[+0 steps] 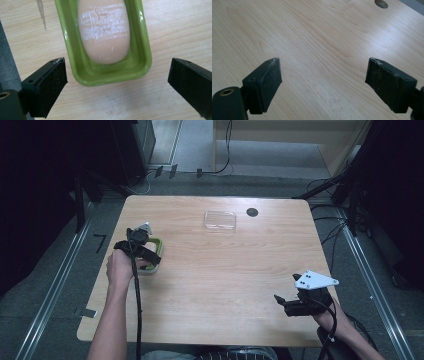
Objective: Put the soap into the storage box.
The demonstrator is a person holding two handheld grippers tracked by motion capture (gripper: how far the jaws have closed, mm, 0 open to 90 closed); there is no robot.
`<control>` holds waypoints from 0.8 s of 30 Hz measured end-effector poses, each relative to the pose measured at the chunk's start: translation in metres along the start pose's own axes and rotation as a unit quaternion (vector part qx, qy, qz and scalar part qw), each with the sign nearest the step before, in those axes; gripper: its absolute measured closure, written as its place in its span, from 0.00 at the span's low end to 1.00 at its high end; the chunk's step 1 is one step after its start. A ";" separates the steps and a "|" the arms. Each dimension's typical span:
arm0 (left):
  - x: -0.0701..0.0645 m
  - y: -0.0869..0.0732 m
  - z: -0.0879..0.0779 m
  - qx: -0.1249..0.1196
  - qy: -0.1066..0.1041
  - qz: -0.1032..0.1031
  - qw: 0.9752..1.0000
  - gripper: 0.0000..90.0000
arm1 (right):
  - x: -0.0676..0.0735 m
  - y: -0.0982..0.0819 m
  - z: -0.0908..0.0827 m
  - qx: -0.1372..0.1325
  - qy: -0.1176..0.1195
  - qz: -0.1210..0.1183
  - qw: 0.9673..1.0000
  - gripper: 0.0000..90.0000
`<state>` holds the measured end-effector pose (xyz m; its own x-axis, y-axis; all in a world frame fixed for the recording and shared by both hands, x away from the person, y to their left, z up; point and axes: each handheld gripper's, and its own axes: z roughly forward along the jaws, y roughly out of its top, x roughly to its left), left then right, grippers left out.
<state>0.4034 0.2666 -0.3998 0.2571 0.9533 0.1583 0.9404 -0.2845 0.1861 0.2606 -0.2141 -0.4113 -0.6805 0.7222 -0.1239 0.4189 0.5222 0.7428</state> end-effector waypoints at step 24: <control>-0.008 -0.029 -0.011 0.069 -0.022 0.044 0.996 0.00 | 0.000 0.001 0.000 0.001 0.001 -0.001 1.000 0.15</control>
<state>0.3717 0.2661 -0.3961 0.3474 0.9294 0.1249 0.9343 -0.3544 0.0377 0.2608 -0.2134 -0.4112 -0.6826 0.7200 -0.1250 0.4184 0.5252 0.7410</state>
